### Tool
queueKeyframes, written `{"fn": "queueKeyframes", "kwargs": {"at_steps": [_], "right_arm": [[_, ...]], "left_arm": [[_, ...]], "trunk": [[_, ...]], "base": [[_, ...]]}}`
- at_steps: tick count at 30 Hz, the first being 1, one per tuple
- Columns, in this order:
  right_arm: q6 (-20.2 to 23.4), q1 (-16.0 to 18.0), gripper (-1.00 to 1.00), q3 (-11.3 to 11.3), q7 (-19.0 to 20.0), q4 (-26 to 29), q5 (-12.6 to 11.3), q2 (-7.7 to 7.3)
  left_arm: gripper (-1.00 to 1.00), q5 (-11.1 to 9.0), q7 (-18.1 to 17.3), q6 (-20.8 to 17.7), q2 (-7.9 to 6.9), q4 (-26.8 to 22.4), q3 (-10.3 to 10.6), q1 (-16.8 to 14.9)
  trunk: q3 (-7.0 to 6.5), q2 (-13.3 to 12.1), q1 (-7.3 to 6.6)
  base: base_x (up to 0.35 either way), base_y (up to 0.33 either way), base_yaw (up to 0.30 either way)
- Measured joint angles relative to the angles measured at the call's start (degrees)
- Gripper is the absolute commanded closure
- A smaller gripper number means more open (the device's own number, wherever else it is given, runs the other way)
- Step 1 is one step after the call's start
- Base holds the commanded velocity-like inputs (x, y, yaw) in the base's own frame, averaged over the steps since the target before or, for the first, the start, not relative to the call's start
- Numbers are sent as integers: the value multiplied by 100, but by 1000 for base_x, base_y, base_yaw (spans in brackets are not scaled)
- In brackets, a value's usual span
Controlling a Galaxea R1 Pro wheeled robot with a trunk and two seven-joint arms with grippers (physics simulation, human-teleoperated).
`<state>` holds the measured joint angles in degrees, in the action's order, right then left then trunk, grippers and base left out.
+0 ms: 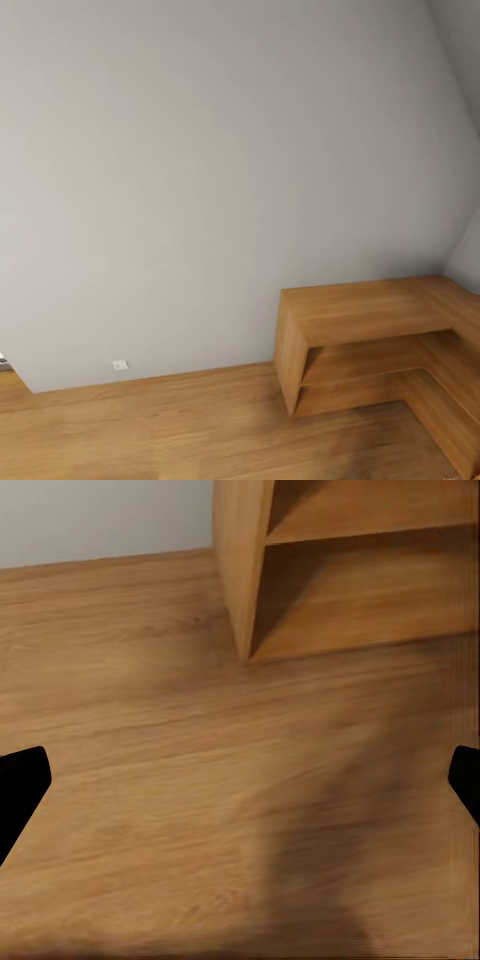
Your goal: In the bedroom, organize the workspace by keeping the computer under the desk, ensuring the monitor is on the desk, placing the keyboard on the desk next to the monitor, placing the mouse on the desk next to the keyboard, moving the folder from the swivel chair onto the desk next to the mouse, stacking the notebook on top of the folder with the pen on top of the notebook, and positioning the swivel chair next to the desk.
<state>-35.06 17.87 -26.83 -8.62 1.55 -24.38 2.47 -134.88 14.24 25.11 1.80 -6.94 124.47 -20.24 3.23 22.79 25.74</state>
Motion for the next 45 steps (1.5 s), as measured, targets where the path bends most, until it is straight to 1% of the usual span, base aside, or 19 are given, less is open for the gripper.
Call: {"fn": "queueKeyframes", "kwargs": {"at_steps": [3,5,6,9,14,17,22,27,33,39,41,45], "right_arm": [[-312,-17,-100,-1,-8,-127,-21,-2],[-592,-37,-100,-1,-24,-177,-27,1],[-856,-73,-100,0,-37,-210,-30,2],[-1113,-150,-100,-5,-50,-238,-30,9],[-1314,-229,-100,-17,-54,-259,-26,30],[-1376,-251,-100,-13,-41,-264,-24,28],[-1397,-260,-100,-11,-14,-266,-18,16],[-1395,-262,-100,-10,6,-266,-14,14],[-1393,-262,-100,-15,13,-266,-6,13],[-1389,-259,-100,-20,14,-263,6,31],[-1383,-256,-100,-12,-22,-253,-12,38],[-1380,-258,-100,-9,-37,-250,-25,44]], "left_arm": [[-100,0,-22,29,-166,-236,1,25],[-100,-4,-74,97,-246,-371,4,48],[-100,-10,-150,273,-302,-481,5,84],[-100,-12,-281,702,-348,-586,10,164],[-100,-12,-404,1442,-357,-668,69,354],[-100,-12,-437,1700,-361,-690,105,420],[-100,-12,-443,1783,-356,-696,116,440],[-100,-12,-436,1795,-353,-695,118,443],[-100,-12,-430,1780,-347,-690,127,443],[-100,-12,-439,1756,-280,-691,160,442],[-100,-12,-432,1751,-242,-690,162,442],[-100,-12,-421,1750,-233,-689,161,442]], "trunk": [[-21,0,0],[-36,0,0],[-43,0,0],[-65,0,0],[-102,0,0],[-124,-1,0],[-161,-1,0],[-198,0,0],[-237,3,-2],[-271,6,-2],[-276,4,1],[-278,6,1]], "base": [[0,0,-169],[0,0,-166],[0,0,-165],[0,0,-165],[0,0,-172],[0,0,-189],[0,21,-204],[17,178,-221],[200,186,-227],[309,37,-173],[82,5,-30],[36,2,-18]]}}
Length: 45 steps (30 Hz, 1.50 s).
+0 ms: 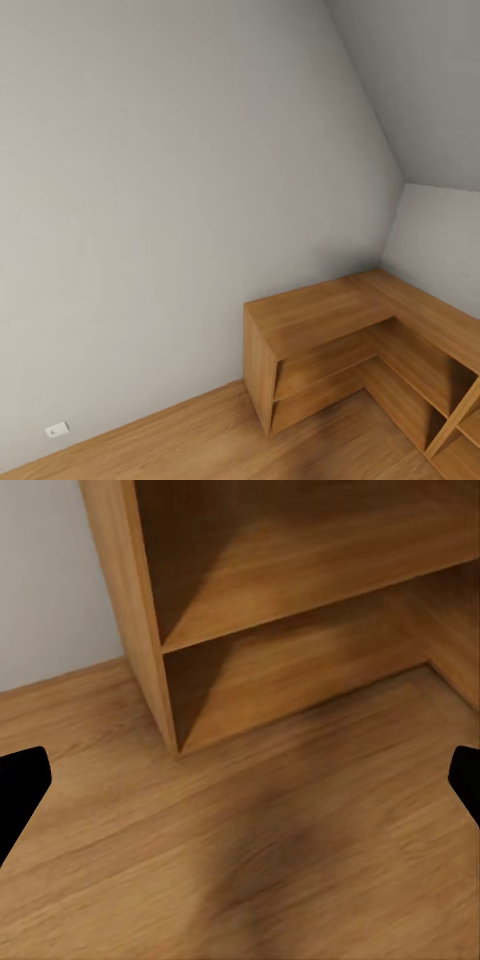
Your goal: In the bedroom, organize the workspace by keeping the computer under the desk, ensuring the monitor is on the desk, placing the keyboard on the desk next to the monitor, placing the mouse on the desk next to the keyboard, moving the folder from the swivel chair onto the desk next to the mouse, stacking the notebook on top of the folder with the pen on top of the notebook, and positioning the swivel chair next to the desk.
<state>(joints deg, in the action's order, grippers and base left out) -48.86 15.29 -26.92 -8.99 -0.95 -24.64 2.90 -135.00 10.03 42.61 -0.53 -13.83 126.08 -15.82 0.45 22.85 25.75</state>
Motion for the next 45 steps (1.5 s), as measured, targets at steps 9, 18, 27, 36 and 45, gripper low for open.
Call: {"fn": "queueKeyframes", "kwargs": {"at_steps": [9,18,27,36,45], "right_arm": [[1,1,-100,-2,19,-1,1,3],[-2,-2,-100,-1,29,1,9,-3],[-7,-1,-100,-1,31,5,16,-4],[-8,1,-100,-1,30,7,17,-6],[-6,1,-100,-2,32,7,16,-4]], "left_arm": [[-100,0,8,-2,4,0,0,-1],[-100,0,7,-4,12,0,0,-1],[-100,0,7,-7,21,-2,2,-1],[-100,0,7,-8,21,-1,0,-1],[-100,0,6,-2,21,-2,0,-1]], "trunk": [[-1,0,0],[-1,0,-1],[-1,0,-2],[-1,1,-2],[-1,0,0]], "base": [[5,0,-178],[46,-37,-282],[208,-176,-297],[243,-209,-299],[193,-155,-299]]}}
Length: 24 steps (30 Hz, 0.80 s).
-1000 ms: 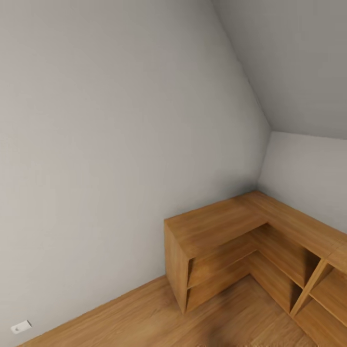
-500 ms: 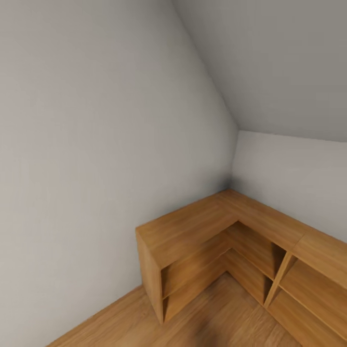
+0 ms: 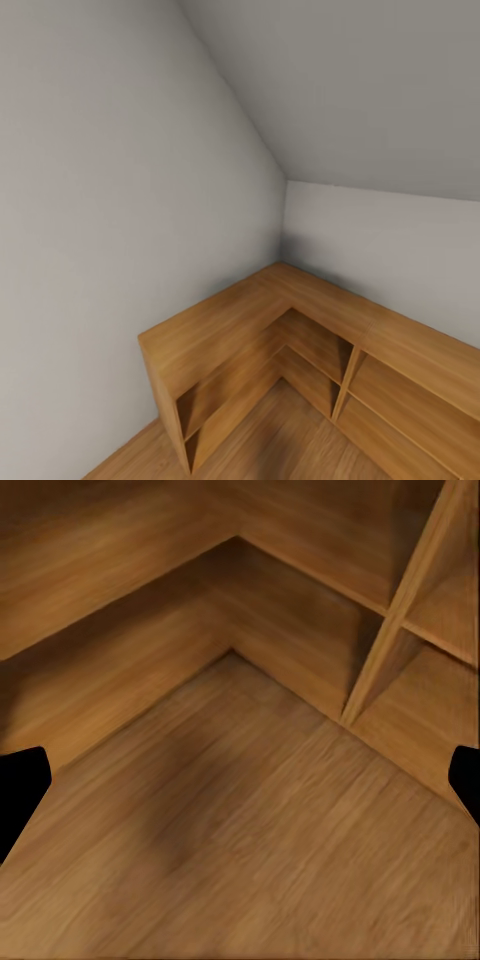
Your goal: In the bedroom, organize the workspace by keeping the computer under the desk, ensuring the monitor is on the desk, placing the keyboard on the desk next to the monitor, placing the mouse on the desk next to the keyboard, moving the folder from the swivel chair onto the desk next to the mouse, stacking the notebook on top of the folder with the pen on top of the notebook, and positioning the swivel chair next to the desk.
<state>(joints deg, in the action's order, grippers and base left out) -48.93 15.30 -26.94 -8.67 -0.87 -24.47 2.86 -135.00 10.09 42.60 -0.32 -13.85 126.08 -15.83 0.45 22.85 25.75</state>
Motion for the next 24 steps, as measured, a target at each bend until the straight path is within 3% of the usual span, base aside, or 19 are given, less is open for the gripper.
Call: {"fn": "queueKeyframes", "kwargs": {"at_steps": [24], "right_arm": [[5,0,-100,-12,-2,0,-2,6]], "left_arm": [[-100,0,2,-7,-7,2,0,1]], "trunk": [[1,0,0]], "base": [[13,-9,-300]]}}
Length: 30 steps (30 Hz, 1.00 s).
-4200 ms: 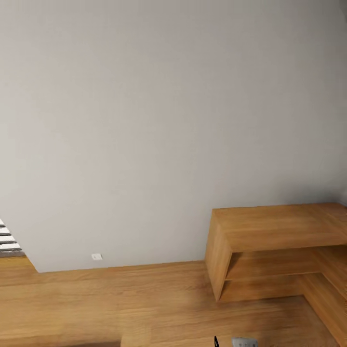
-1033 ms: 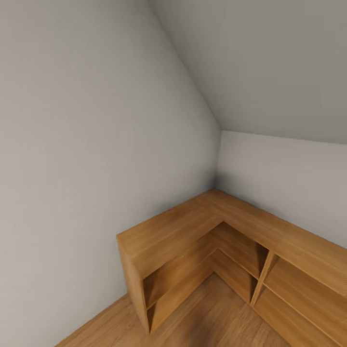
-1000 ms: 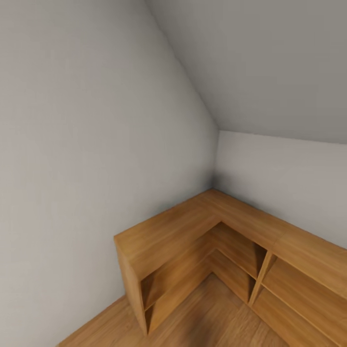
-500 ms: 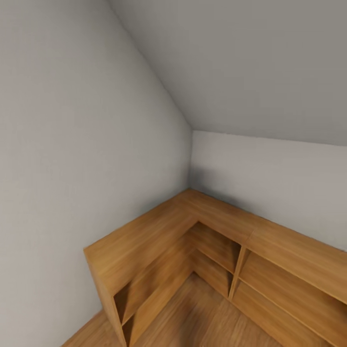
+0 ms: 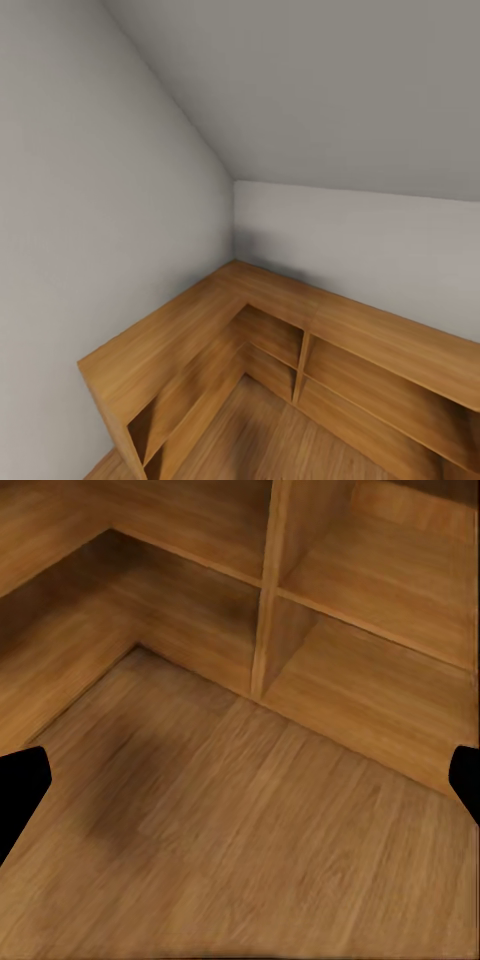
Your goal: In the bedroom, organize the workspace by keeping the computer under the desk, ensuring the monitor is on the desk, placing the keyboard on the desk next to the monitor, placing the mouse on the desk next to the keyboard, moving the folder from the swivel chair onto the desk next to the mouse, stacking the notebook on top of the folder with the pen on top of the notebook, and positioning the swivel chair next to the desk.
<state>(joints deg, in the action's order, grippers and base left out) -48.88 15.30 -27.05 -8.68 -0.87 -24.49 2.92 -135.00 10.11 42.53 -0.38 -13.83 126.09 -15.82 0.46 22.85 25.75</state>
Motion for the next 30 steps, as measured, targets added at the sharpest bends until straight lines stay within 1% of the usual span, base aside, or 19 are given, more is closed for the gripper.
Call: {"fn": "queueKeyframes", "kwargs": {"at_steps": [3,6,11,18,22,30], "right_arm": [[4,-2,-100,-6,-6,0,-4,1],[142,0,-100,-13,-19,10,-18,23],[586,0,-100,7,-25,31,-42,140],[741,-1,-100,29,-32,38,-53,175],[767,-1,-100,37,-35,40,-58,178],[772,-4,-100,48,-35,41,-63,168]], "left_arm": [[-100,0,0,-1,-1,0,0,0],[-100,0,0,-2,-1,0,1,1],[-100,0,0,-3,-2,0,1,2],[-100,0,0,-4,-2,1,1,4],[-100,0,0,-2,-1,1,1,3],[-100,0,0,4,-1,1,1,3]], "trunk": [[6,-1,0],[18,-2,0],[48,-4,0],[96,-7,-2],[127,-6,-3],[188,-6,-4]], "base": [[0,0,-285],[0,0,-248],[0,0,-213],[24,1,-196],[202,63,-191],[286,112,-195]]}}
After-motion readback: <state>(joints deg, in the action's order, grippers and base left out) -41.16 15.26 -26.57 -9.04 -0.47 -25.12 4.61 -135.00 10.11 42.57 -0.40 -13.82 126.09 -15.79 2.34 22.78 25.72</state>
